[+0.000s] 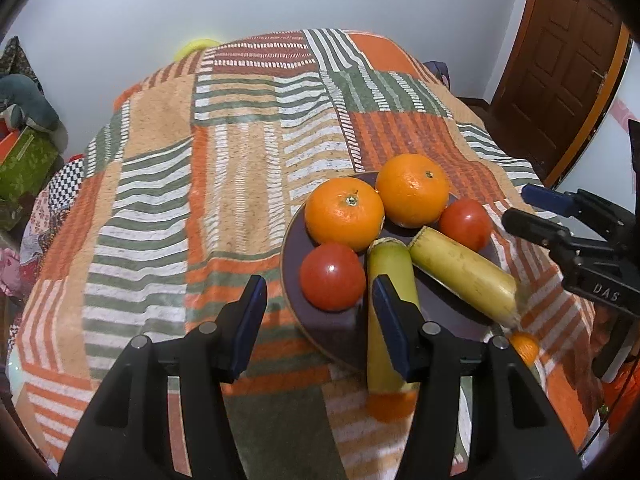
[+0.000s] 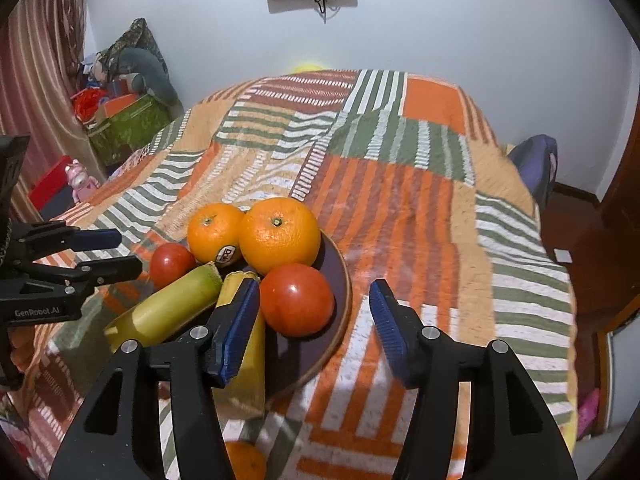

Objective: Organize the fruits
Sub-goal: 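Lower both tomatoes onto the plate and open both tools, then close the right tool on a mandarin while the left tool grasps another mandarin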

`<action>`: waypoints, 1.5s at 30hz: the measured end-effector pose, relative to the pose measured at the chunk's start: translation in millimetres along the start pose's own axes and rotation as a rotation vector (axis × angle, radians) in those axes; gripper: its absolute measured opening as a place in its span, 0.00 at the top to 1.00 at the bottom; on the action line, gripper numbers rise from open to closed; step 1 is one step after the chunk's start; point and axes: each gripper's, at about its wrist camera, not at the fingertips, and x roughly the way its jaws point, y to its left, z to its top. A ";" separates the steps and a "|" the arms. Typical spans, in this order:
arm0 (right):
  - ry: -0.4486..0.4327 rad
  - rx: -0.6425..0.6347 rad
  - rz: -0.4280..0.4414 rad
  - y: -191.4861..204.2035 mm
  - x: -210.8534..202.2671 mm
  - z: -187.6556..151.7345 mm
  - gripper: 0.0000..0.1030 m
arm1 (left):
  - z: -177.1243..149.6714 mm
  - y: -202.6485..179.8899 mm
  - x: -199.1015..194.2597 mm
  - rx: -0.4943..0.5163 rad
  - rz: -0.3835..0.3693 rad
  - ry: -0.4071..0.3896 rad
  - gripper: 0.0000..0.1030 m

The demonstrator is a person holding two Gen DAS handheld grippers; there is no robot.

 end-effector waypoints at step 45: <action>0.108 -0.016 0.075 31.8 -34.2 -77.6 0.48 | -67.0 -56.5 -3.2 0.113 -0.053 0.218 0.63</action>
